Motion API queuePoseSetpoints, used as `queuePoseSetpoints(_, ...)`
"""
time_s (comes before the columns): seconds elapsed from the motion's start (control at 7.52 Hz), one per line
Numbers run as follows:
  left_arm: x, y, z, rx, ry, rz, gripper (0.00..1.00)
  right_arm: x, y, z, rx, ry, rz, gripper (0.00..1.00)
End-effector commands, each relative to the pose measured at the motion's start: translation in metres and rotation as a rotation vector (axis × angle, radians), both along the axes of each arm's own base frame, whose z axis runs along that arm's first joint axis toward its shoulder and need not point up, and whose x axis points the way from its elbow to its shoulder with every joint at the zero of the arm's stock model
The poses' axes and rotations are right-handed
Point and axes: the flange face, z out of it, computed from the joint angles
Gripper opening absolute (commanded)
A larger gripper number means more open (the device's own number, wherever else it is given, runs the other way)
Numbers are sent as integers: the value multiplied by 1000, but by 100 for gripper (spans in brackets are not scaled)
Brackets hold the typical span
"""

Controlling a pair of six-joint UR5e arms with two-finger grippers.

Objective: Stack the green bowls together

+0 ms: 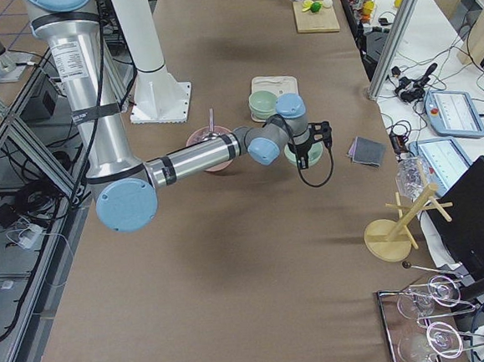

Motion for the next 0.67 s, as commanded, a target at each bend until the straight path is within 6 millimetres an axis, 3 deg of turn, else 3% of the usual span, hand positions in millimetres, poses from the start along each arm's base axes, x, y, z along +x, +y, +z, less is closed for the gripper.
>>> queuePoseSetpoints(0.0, 1, 5, 9, -17, -1, 2, 98, -21, -29, -93, -102, -23, 68, 0)
queuePoseSetpoints(0.13, 0, 11, 13, -25, -1, 2, 98, -36, -22, -138, -131, -30, 85, 0)
queuePoseSetpoints(0.4, 0, 12, 16, -31, -1, 2, 98, -96, 5, -186, -134, -43, 125, 0)
queuePoseSetpoints(0.53, 0, 12, 17, -34, -1, 2, 98, -126, 29, -210, -83, -61, 73, 0)
